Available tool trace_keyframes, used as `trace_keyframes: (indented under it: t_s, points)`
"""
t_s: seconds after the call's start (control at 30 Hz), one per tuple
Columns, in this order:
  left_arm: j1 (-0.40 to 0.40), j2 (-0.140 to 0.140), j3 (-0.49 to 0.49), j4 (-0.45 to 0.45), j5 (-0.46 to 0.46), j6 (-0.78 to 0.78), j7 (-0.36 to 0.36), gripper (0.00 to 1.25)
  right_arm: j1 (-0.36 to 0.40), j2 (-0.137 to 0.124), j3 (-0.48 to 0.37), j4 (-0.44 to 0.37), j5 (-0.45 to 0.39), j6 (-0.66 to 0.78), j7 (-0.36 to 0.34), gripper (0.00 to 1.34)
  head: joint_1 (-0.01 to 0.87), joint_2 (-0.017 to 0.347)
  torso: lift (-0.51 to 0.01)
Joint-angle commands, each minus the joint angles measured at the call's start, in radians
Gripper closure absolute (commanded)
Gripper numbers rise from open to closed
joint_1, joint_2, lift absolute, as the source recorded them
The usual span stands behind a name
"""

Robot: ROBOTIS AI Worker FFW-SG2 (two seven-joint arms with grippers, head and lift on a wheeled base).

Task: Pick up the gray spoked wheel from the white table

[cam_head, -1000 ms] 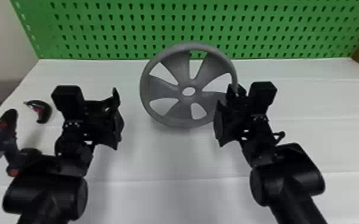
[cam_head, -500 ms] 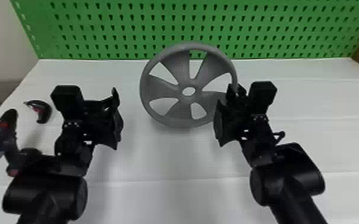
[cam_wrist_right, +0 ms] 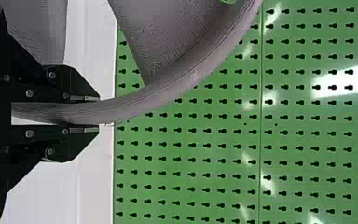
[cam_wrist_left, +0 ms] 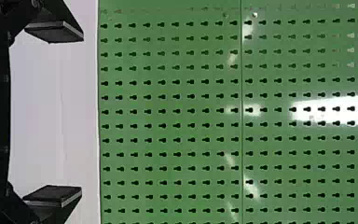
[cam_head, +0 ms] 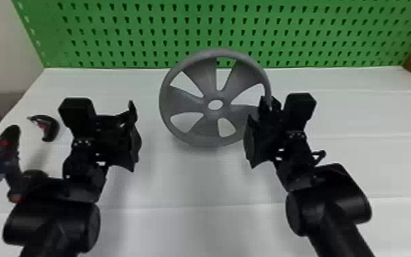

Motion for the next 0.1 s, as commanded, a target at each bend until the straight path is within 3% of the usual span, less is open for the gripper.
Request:
trace_keyframes:
  t_s: [0.0, 0.07]
  points:
    - [0.000, 0.000, 0.000, 0.000, 0.000, 0.001, 0.000, 0.13, -0.001, 0.000, 0.000, 0.000, 0.000, 0.000, 0.000, 1.03, 0.765, 0.014, -0.091]
    - [0.000, 0.000, 0.000, 0.000, 0.000, 0.001, 0.000, 0.13, -0.001, 0.000, 0.000, 0.000, 0.000, 0.000, 0.000, 1.03, 0.765, 0.014, -0.091]
